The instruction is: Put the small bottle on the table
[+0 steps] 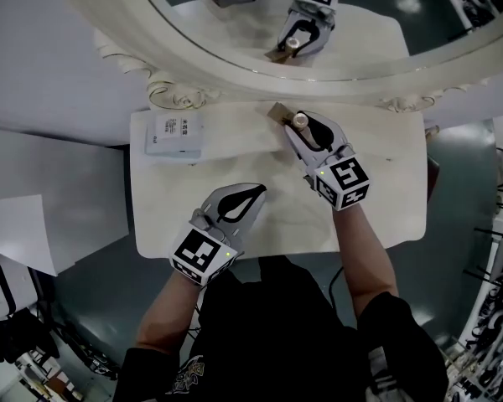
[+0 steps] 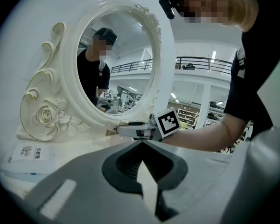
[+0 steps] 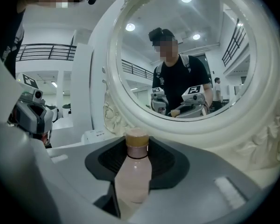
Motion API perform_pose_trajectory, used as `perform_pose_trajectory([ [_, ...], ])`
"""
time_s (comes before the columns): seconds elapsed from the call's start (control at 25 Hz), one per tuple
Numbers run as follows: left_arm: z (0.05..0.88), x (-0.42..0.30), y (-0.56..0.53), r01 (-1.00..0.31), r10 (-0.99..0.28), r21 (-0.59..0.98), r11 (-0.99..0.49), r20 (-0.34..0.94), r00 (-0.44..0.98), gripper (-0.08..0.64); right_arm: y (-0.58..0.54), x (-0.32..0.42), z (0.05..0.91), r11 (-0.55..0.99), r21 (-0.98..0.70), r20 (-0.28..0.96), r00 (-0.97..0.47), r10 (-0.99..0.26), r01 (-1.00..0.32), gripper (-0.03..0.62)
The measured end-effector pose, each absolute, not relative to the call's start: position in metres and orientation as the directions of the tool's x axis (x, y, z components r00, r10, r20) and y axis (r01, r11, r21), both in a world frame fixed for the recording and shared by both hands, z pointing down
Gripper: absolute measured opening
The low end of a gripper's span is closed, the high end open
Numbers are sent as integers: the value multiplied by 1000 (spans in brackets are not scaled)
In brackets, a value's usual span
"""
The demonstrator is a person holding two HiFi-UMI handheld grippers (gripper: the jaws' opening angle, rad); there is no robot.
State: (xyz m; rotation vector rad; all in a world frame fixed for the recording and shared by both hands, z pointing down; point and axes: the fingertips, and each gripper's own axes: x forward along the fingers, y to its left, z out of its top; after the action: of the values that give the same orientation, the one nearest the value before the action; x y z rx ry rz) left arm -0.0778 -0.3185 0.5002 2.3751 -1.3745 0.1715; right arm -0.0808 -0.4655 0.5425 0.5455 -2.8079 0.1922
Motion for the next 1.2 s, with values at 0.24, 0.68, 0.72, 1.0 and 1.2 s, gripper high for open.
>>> perform_pose_trajectory([
  [0.24, 500, -81, -319, -856, -811, 272, -440, 288, 509, 0, -469, -85, 541, 921, -59, 271, -894, -357, -386, 163],
  [0.68, 501, -82, -317, -850, -807, 279, -447, 285, 518, 0, -470, -87, 541, 924, -31, 255, -897, -361, -381, 163],
  [0.72, 501, -83, -317, -849, -806, 280, -448, 285, 519, 0, -470, -87, 541, 923, -29, 255, -896, -363, -383, 164],
  [1.0, 495, -85, -311, -843, -806, 286, -456, 269, 527, 0, -469, -82, 539, 906, -44, 257, -881, -398, -422, 202],
  [1.2, 491, -84, -298, -834, -798, 289, -471, 264, 542, 0, -458, -69, 535, 885, -64, 256, -865, -431, -461, 201],
])
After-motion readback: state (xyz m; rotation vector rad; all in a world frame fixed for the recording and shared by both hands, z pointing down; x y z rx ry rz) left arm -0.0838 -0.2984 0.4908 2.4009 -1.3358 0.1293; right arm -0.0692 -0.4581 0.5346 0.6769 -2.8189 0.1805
